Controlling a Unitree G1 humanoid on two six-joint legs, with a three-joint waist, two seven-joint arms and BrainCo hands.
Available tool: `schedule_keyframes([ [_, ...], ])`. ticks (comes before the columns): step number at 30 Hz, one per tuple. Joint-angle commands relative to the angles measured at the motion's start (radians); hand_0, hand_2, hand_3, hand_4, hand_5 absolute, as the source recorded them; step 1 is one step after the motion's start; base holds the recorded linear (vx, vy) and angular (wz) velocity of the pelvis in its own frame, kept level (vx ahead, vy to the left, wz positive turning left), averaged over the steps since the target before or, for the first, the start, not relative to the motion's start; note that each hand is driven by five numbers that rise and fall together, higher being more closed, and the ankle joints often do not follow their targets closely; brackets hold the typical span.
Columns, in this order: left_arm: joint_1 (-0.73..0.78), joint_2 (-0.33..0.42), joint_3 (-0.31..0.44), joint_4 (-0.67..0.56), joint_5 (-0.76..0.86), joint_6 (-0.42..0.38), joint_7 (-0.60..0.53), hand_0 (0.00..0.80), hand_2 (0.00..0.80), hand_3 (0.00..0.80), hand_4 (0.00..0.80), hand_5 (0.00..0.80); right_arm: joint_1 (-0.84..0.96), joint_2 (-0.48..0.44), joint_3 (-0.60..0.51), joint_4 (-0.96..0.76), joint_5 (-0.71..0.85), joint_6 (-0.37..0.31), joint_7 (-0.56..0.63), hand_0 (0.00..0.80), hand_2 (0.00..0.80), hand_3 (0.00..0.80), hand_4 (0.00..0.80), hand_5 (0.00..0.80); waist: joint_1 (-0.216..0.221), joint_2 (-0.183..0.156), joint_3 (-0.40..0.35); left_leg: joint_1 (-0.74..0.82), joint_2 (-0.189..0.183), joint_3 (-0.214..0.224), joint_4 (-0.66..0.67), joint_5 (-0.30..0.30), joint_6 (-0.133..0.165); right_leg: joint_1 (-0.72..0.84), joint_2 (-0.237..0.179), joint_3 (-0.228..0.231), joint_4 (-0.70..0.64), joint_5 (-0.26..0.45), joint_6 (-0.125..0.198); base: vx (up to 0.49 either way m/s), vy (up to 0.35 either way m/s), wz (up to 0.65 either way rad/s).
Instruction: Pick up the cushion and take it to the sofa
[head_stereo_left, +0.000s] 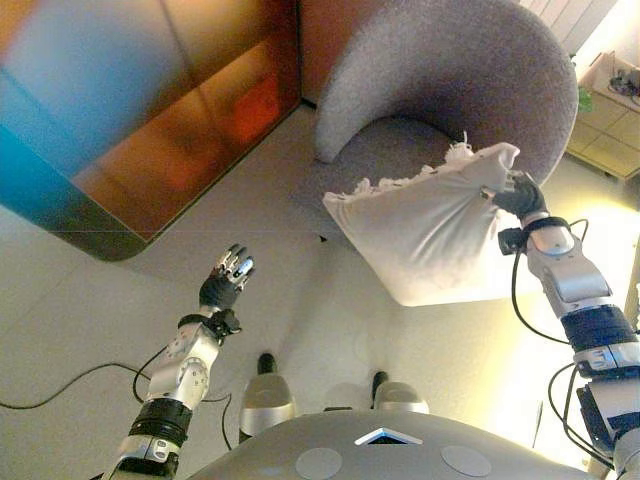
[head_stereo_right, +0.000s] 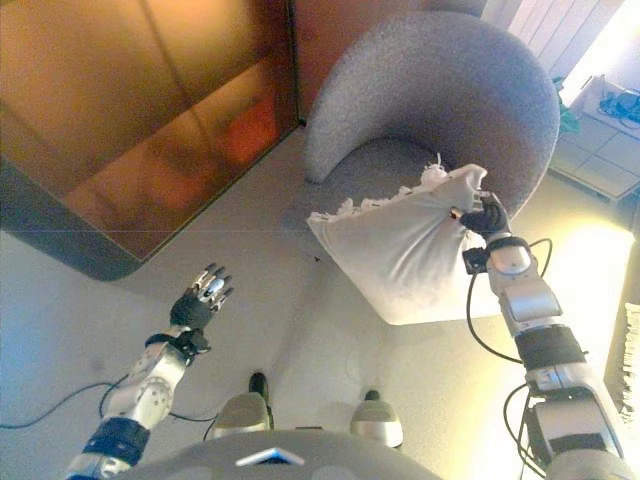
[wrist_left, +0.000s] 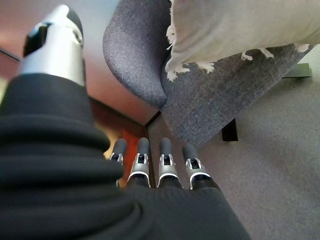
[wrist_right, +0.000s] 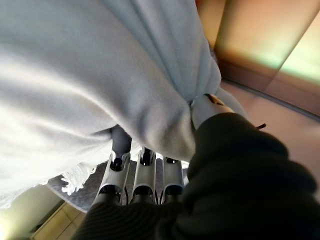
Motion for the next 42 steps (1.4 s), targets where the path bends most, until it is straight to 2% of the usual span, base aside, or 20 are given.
schedule_keyframes([
  [1, -0.043, 0.011, -0.003, -0.007, 0.012, -0.054, -0.024, 0.000, 0.000, 0.000, 0.000, 0.000, -0.207, -0.078, -0.035, -0.141, 0.016, -0.051, -0.027, 0.800, 0.800, 0.800, 0.800, 0.800, 0.010, -0.016, -0.045, 0.087, 0.088, -0.024, 0.120, -0.081, -0.035, -0.100, -0.003, 0.024, 0.067, 0.069, -0.010, 0.020, -0.019, 0.13],
  [5, -0.051, 0.007, 0.015, -0.002, 0.013, -0.050, -0.008, 0.000, 0.000, 0.000, 0.000, 0.000, -0.202, -0.064, -0.029, -0.163, 0.012, -0.045, -0.029, 0.800, 0.800, 0.800, 0.800, 0.800, 0.006, -0.008, -0.043, 0.082, 0.092, -0.026, 0.117, -0.085, -0.035, -0.111, -0.003, 0.043, 0.075, 0.064, -0.007, 0.005, -0.052, 0.07],
  [8, -0.060, 0.005, 0.031, 0.022, 0.025, -0.076, 0.010, 0.000, 0.000, 0.000, 0.000, 0.000, -0.215, -0.067, -0.016, -0.187, 0.015, -0.034, -0.020, 0.800, 0.800, 0.800, 0.800, 0.800, 0.005, -0.002, -0.036, 0.082, 0.111, -0.037, 0.130, -0.074, -0.043, -0.114, 0.011, 0.060, 0.084, 0.049, -0.015, 0.016, -0.123, 0.01],
  [11, -0.065, 0.003, 0.050, 0.048, 0.032, -0.099, 0.042, 0.000, 0.000, 0.000, 0.000, 0.000, -0.231, -0.072, -0.005, -0.212, 0.019, -0.013, 0.004, 0.800, 0.800, 0.800, 0.800, 0.800, 0.007, 0.001, -0.031, 0.078, 0.144, -0.048, 0.152, -0.028, -0.059, -0.105, 0.043, 0.060, 0.081, 0.034, -0.038, 0.043, -0.169, -0.01],
  [13, -0.061, -0.002, 0.073, 0.069, 0.031, -0.113, 0.044, 0.000, 0.000, 0.000, 0.000, 0.000, -0.239, -0.077, 0.002, -0.237, 0.028, 0.010, 0.020, 0.800, 0.800, 0.800, 0.800, 0.800, 0.011, -0.004, -0.033, 0.072, 0.164, -0.072, 0.184, 0.021, -0.069, -0.096, 0.068, 0.057, 0.074, 0.028, -0.057, 0.072, -0.172, 0.00],
  [15, -0.044, -0.002, 0.105, 0.066, 0.003, -0.114, 0.043, 0.000, 0.000, 0.000, 0.000, 0.000, -0.252, -0.092, 0.014, -0.261, 0.040, 0.029, 0.035, 0.800, 0.800, 0.800, 0.800, 0.800, 0.016, -0.019, -0.035, 0.058, 0.168, -0.104, 0.258, 0.053, -0.062, -0.099, 0.092, 0.068, 0.075, 0.024, -0.081, 0.058, -0.181, -0.04],
  [16, -0.037, -0.004, 0.121, 0.057, -0.019, -0.106, 0.043, 0.000, 0.000, 0.000, 0.000, 0.000, -0.253, -0.099, 0.017, -0.267, 0.050, 0.029, 0.039, 0.800, 0.800, 0.800, 0.800, 0.800, 0.019, -0.026, -0.034, 0.041, 0.160, -0.122, 0.307, 0.067, -0.053, -0.104, 0.103, 0.084, 0.081, 0.021, -0.094, 0.038, -0.189, -0.04],
  [17, -0.030, -0.011, 0.132, 0.048, -0.038, -0.101, 0.048, 0.000, 0.000, 0.000, 0.000, 0.000, -0.248, -0.098, 0.019, -0.271, 0.054, 0.022, 0.038, 0.800, 0.800, 0.800, 0.800, 0.800, 0.029, -0.033, -0.030, 0.007, 0.133, -0.156, 0.357, 0.066, -0.035, -0.106, 0.112, 0.097, 0.088, 0.020, -0.103, 0.036, -0.207, 0.00],
  [18, -0.025, -0.016, 0.135, 0.041, -0.041, -0.101, 0.048, 0.000, 0.000, 0.000, 0.000, 0.000, -0.247, -0.092, 0.023, -0.266, 0.050, 0.013, 0.036, 0.800, 0.800, 0.800, 0.800, 0.800, 0.046, -0.039, -0.022, -0.031, 0.088, -0.193, 0.392, 0.052, -0.013, -0.105, 0.117, 0.107, 0.094, 0.017, -0.107, 0.036, -0.208, -0.02],
  [20, -0.011, -0.019, 0.132, 0.011, -0.028, -0.102, 0.046, 0.000, 0.000, 0.000, 0.000, 0.000, -0.253, -0.065, 0.037, -0.246, 0.026, -0.003, 0.019, 0.800, 0.800, 0.800, 0.800, 0.800, 0.086, -0.037, 0.003, -0.103, 0.002, -0.239, 0.426, 0.033, 0.014, -0.094, 0.137, 0.116, 0.114, -0.001, -0.115, 0.045, -0.172, -0.28],
  [23, -0.006, -0.011, 0.118, -0.014, -0.030, -0.108, 0.037, 0.000, 0.000, 0.000, 0.000, 0.000, -0.273, -0.032, 0.051, -0.204, 0.003, -0.029, -0.014, 0.800, 0.800, 0.800, 0.800, 0.800, 0.132, -0.021, 0.033, -0.148, -0.074, -0.259, 0.345, 0.042, 0.023, -0.070, 0.173, 0.101, 0.132, -0.031, -0.125, 0.049, -0.085, -0.31],
  [24, -0.011, -0.010, 0.110, -0.013, -0.030, -0.113, 0.035, 0.000, 0.000, 0.000, 0.000, 0.000, -0.271, -0.028, 0.050, -0.192, 0.001, -0.040, -0.019, 0.800, 0.800, 0.800, 0.800, 0.800, 0.140, -0.017, 0.039, -0.158, -0.086, -0.259, 0.307, 0.052, 0.021, -0.059, 0.183, 0.089, 0.134, -0.040, -0.129, 0.082, -0.043, 0.14],
  [28, -0.024, -0.008, 0.074, 0.004, -0.016, -0.139, 0.025, 0.000, 0.000, 0.000, 0.000, 0.000, -0.255, -0.035, 0.041, -0.154, 0.003, -0.071, -0.020, 0.800, 0.800, 0.800, 0.800, 0.800, 0.163, -0.007, 0.045, -0.208, -0.107, -0.246, 0.157, 0.126, -0.003, 0.015, 0.212, 0.069, 0.107, -0.069, -0.140, 0.182, -0.007, 0.14],
  [30, -0.025, -0.001, 0.067, 0.005, -0.014, -0.135, 0.022, 0.000, 0.000, 0.000, 0.000, 0.000, -0.246, -0.047, 0.032, -0.141, 0.006, -0.077, -0.015, 0.800, 0.800, 0.800, 0.800, 0.800, 0.171, 0.000, 0.045, -0.232, -0.108, -0.245, 0.092, 0.166, -0.012, 0.046, 0.225, 0.076, 0.097, -0.082, -0.147, 0.257, 0.037, -0.02],
  [33, -0.018, 0.001, 0.068, 0.011, -0.019, -0.123, 0.030, 0.000, 0.000, 0.000, 0.000, 0.000, -0.234, -0.050, 0.023, -0.133, 0.002, -0.074, -0.007, 0.800, 0.800, 0.800, 0.800, 0.800, 0.183, 0.012, 0.043, -0.253, -0.110, -0.254, 0.014, 0.180, -0.017, 0.072, 0.240, 0.097, 0.105, -0.111, -0.156, 0.275, 0.060, 0.05],
  [37, 0.025, -0.004, 0.093, 0.004, -0.017, -0.121, 0.049, 0.000, 0.000, 0.000, 0.000, 0.000, -0.174, -0.042, -0.004, -0.181, -0.017, -0.072, 0.020, 0.800, 0.800, 0.800, 0.800, 0.800, 0.185, 0.018, 0.038, -0.257, -0.100, -0.270, 0.030, 0.165, -0.016, 0.087, 0.240, 0.123, 0.136, -0.151, -0.161, 0.297, 0.104, -0.05],
  [39, 0.047, -0.002, 0.110, -0.003, -0.015, -0.128, 0.056, 0.000, 0.000, 0.000, 0.000, 0.000, -0.143, -0.043, -0.022, -0.211, -0.026, -0.080, 0.036, 0.800, 0.800, 0.800, 0.800, 0.800, 0.184, 0.013, 0.038, -0.266, -0.102, -0.286, 0.118, 0.140, -0.009, 0.089, 0.224, 0.130, 0.157, -0.169, -0.156, 0.303, 0.139, -0.36],
  [41, 0.058, 0.006, 0.132, -0.002, -0.019, -0.136, 0.053, 0.000, 0.000, 0.000, 0.000, 0.000, -0.130, -0.045, -0.027, -0.218, -0.032, -0.097, 0.045, 0.800, 0.800, 0.800, 0.800, 0.800, 0.188, 0.002, 0.032, -0.249, -0.112, -0.279, 0.133, 0.059, 0.010, 0.089, 0.196, 0.121, 0.183, -0.182, -0.139, 0.328, 0.153, -0.34],
  [42, 0.061, 0.012, 0.140, -0.007, -0.021, -0.134, 0.052, 0.000, 0.000, 0.000, 0.000, 0.000, -0.114, -0.043, -0.034, -0.224, -0.040, -0.106, 0.047, 0.800, 0.800, 0.800, 0.800, 0.800, 0.190, 0.003, 0.029, -0.249, -0.116, -0.262, 0.134, 0.043, 0.016, 0.092, 0.185, 0.109, 0.198, -0.190, -0.131, 0.361, 0.169, -0.25],
])
